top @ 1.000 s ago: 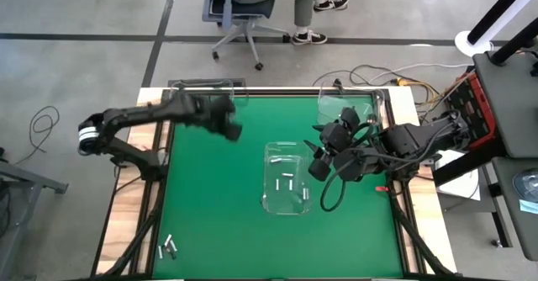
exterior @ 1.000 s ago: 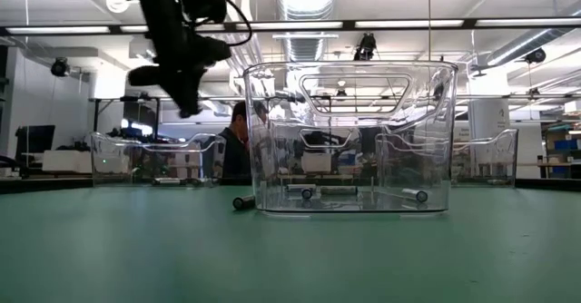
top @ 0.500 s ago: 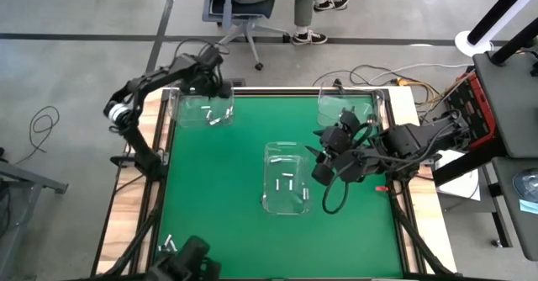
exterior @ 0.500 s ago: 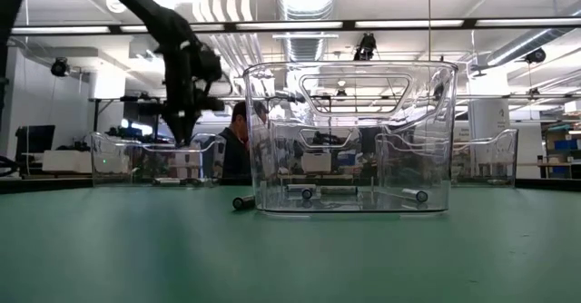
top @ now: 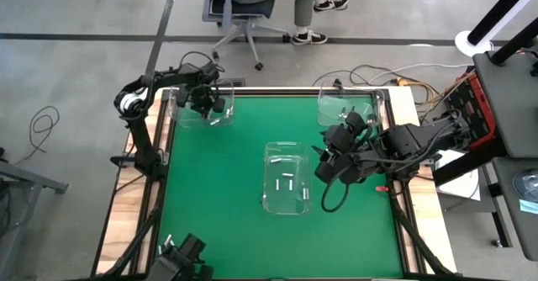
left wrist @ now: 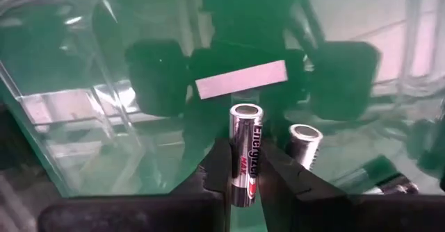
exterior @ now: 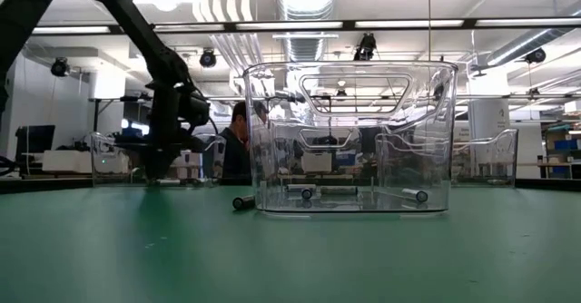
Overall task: Sort batteries
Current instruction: Put the silver battery into the top left transparent bin, then put the black battery into the top right transparent bin
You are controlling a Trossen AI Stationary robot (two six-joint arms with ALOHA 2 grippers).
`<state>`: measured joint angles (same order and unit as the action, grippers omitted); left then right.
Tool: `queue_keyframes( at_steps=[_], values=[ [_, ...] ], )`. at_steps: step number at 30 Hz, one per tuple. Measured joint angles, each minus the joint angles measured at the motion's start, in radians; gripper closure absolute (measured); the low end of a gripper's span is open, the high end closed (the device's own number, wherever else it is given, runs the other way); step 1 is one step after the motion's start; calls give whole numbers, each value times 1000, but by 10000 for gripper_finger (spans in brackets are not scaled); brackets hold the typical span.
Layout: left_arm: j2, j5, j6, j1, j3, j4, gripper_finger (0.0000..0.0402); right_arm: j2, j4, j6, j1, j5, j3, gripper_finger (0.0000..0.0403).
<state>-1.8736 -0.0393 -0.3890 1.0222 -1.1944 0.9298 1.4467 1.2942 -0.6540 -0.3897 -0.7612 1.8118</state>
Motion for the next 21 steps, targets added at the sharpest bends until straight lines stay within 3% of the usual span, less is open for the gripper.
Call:
queue_keyframes(
  at_steps=[5, 12, 16, 21],
  values=[
    [-8, -1, -11, 0, 15, -15, 357, 0, -3, -1, 0, -20, 0, 200],
    [29, -3, 60, -8, -24, 40, 276, 8, -54, 10, 12, -25, 0, 200],
    [176, -1, 101, -41, -50, 75, 233, 47, -71, 18, 27, -18, 0, 200],
    [481, 57, 121, -185, -13, 65, 201, 97, -182, 101, 29, -18, 0, 200]
  ],
)
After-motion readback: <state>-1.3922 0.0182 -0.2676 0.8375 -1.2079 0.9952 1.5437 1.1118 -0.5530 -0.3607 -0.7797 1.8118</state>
